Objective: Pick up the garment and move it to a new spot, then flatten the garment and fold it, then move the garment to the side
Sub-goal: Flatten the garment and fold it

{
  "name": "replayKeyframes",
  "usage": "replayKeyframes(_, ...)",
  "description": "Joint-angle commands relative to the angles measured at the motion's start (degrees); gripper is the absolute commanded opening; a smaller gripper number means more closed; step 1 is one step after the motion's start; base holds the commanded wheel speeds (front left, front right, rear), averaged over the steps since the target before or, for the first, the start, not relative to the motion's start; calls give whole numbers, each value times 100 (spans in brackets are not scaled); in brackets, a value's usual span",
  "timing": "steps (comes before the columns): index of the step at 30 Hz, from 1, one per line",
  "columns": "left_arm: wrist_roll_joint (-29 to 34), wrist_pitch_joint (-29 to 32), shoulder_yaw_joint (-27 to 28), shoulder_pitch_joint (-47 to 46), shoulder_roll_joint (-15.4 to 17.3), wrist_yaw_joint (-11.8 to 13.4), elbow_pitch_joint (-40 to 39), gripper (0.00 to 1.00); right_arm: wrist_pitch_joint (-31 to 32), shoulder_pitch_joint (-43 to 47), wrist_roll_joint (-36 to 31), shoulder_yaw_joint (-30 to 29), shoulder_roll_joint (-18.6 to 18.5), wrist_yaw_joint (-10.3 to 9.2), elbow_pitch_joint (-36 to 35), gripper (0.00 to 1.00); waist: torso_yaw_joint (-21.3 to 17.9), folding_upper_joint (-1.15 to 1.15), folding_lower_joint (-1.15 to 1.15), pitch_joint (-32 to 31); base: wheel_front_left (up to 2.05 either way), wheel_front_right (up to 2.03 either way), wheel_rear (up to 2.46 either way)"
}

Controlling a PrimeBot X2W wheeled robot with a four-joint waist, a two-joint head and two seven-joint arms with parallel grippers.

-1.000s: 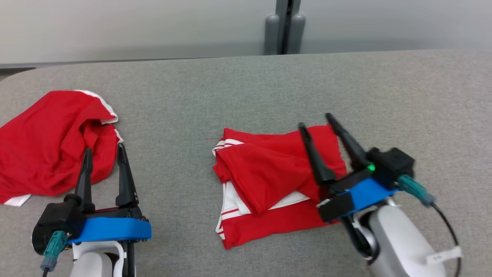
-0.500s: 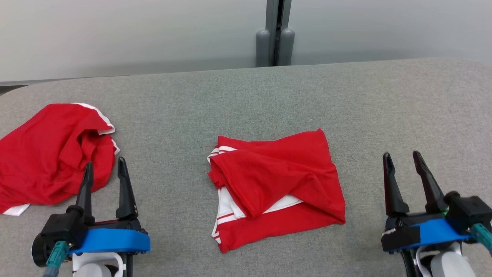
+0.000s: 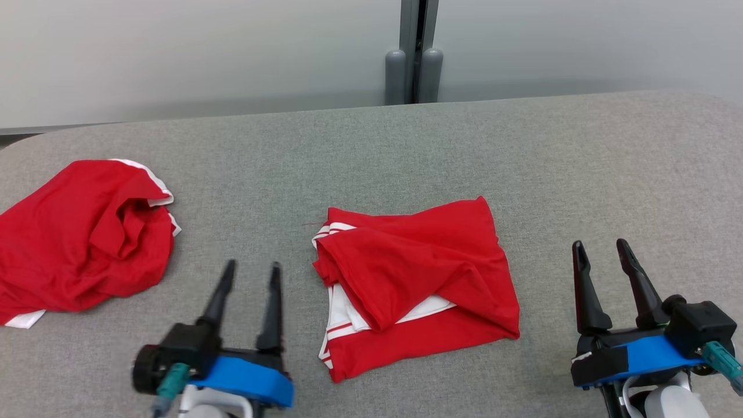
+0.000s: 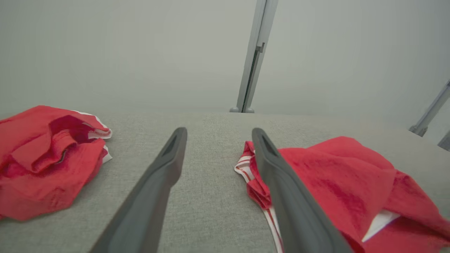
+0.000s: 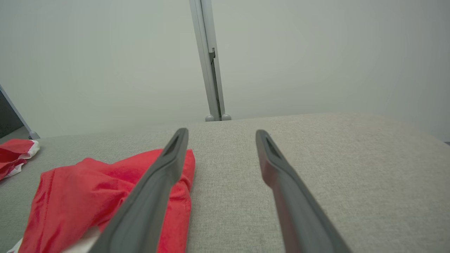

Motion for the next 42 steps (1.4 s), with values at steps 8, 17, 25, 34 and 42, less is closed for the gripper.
replayKeyframes(8, -80, 7, -1277, -341, -4, -116, 633, 100, -21, -143, 102, 77, 3, 1, 136, 100, -67, 0, 0, 131, 0, 0, 0)
replayKeyframes(17, -339, 104, -2063, -644, 47, -128, 1332, 100, -48, -286, 162, 108, 4, 1, 203, 100, -247, 0, 0, 387, 0, 0, 0)
replayKeyframes(25, -606, 56, -2340, -919, 96, -120, 1732, 38, -58, -357, 214, 106, 4, 1, 239, 100, -358, 0, 0, 531, 0, 0, 0)
replayKeyframes(34, -760, -20, -2272, -897, 181, -121, 1418, 0, -54, -192, 192, -46, 3, 1, 249, 100, -186, 0, 0, 474, 0, 0, 0)
replayKeyframes(42, -857, 173, -2231, -387, 546, -43, 784, 0, -54, -183, 112, -164, 2, 1, 314, 100, -44, 0, 0, 433, 0, 0, 0)
